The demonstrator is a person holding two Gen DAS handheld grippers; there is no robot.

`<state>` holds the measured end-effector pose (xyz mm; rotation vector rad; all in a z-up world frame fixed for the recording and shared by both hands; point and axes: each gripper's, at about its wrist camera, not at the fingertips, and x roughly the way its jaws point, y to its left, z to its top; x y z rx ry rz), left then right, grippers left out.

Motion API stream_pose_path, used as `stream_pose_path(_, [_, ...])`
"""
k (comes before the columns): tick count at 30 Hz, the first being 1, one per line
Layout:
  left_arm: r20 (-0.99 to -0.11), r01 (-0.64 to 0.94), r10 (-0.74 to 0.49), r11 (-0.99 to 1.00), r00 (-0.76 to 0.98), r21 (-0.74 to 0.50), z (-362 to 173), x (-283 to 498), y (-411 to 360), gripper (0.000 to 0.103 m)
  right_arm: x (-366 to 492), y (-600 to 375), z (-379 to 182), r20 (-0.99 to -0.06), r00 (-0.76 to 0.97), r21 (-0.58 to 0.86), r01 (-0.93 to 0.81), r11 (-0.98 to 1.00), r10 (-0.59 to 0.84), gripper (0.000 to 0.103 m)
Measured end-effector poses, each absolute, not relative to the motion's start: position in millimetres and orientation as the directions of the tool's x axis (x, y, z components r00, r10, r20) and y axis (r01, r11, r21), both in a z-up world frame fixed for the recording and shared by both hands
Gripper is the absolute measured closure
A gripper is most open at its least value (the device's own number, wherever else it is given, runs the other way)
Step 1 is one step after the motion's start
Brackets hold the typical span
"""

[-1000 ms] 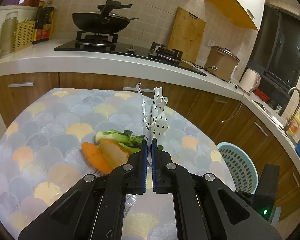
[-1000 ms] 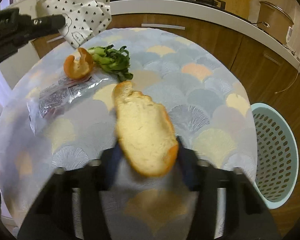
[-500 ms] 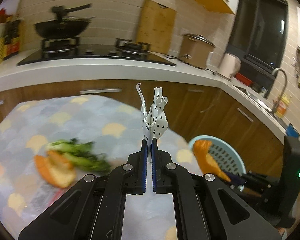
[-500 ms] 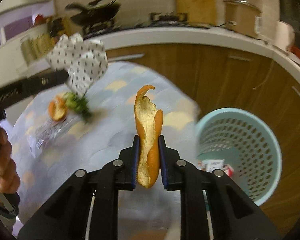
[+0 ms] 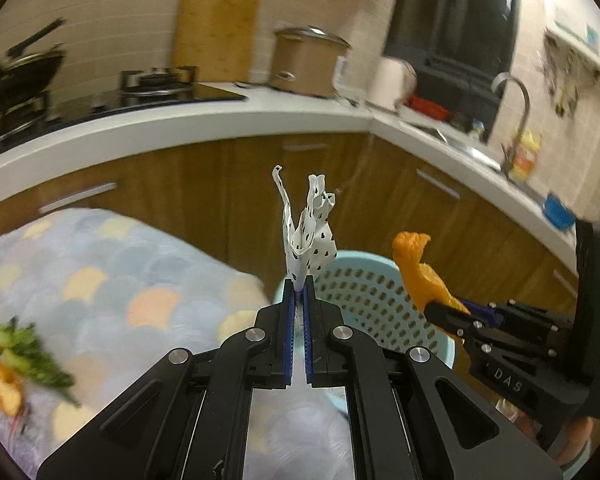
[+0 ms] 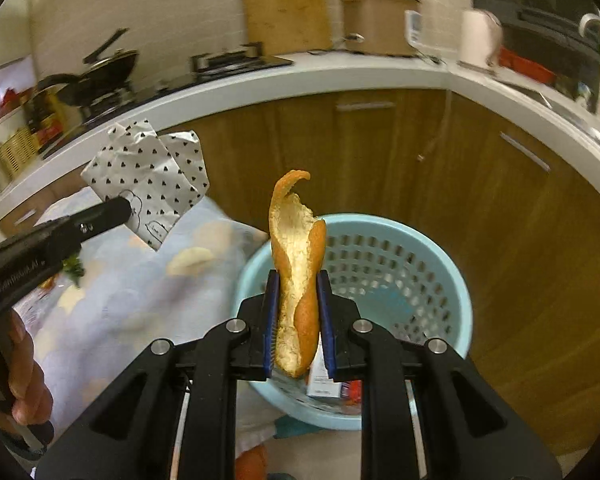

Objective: Collect trash
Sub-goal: 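Carry the paper and peel over the blue basket and open both tools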

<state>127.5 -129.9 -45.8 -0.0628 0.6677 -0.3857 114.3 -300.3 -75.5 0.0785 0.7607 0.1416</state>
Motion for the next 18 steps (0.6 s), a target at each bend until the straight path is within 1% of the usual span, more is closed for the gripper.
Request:
stream_pose_path(7, [-0.644, 0.392, -0.41, 0.902, 0.646, -0.18, -69, 145, -170, 0.101, 131, -330, -107, -0.744, 0.647, 0.198, -0.026, 0.98, 0.167, 0.087])
stream_pose_path(9, [-0.662, 0.395, -0.404, 0.902, 0.632, -0.174, -75, 149, -178, 0.1, 135, -337, -113, -0.753, 0.634, 0.221, -0.01, 0.975, 0.177, 0.087])
stream_pose_path(11, [-0.665, 0.393, -0.39, 0.906, 0.637, -0.155, -77, 150, -184, 0.086, 139, -342, -121, -0.767, 0.617, 0.231, 0.01, 0.973, 0.176, 0.084])
stream_pose_path(12, [-0.672, 0.386, -0.377, 0.911, 0.638, -0.145, -79, 151, -185, 0.066, 141, -343, -125, -0.776, 0.607, 0.228, 0.019, 0.974, 0.17, 0.082])
stream_pose_path(13, [-0.673, 0.376, -0.367, 0.916, 0.642, -0.141, -80, 151, -184, 0.056, 145, -345, -130, -0.791, 0.587, 0.234, 0.031, 0.972, 0.172, 0.075])
stream_pose_path(14, [-0.675, 0.371, -0.364, 0.918, 0.642, -0.142, -82, 150, -183, 0.056, 146, -347, -133, -0.796, 0.577, 0.25, 0.034, 0.968, 0.185, 0.061])
stream_pose_path(16, [-0.685, 0.371, -0.369, 0.916, 0.628, -0.153, -85, 150, -179, 0.056, 143, -351, -135, -0.787, 0.586, 0.268, 0.04, 0.963, 0.195, 0.043])
stream_pose_path(18, [-0.688, 0.362, -0.363, 0.919, 0.628, -0.155, -87, 149, -174, 0.056, 140, -351, -132, -0.779, 0.594, 0.273, 0.032, 0.962, 0.202, 0.043])
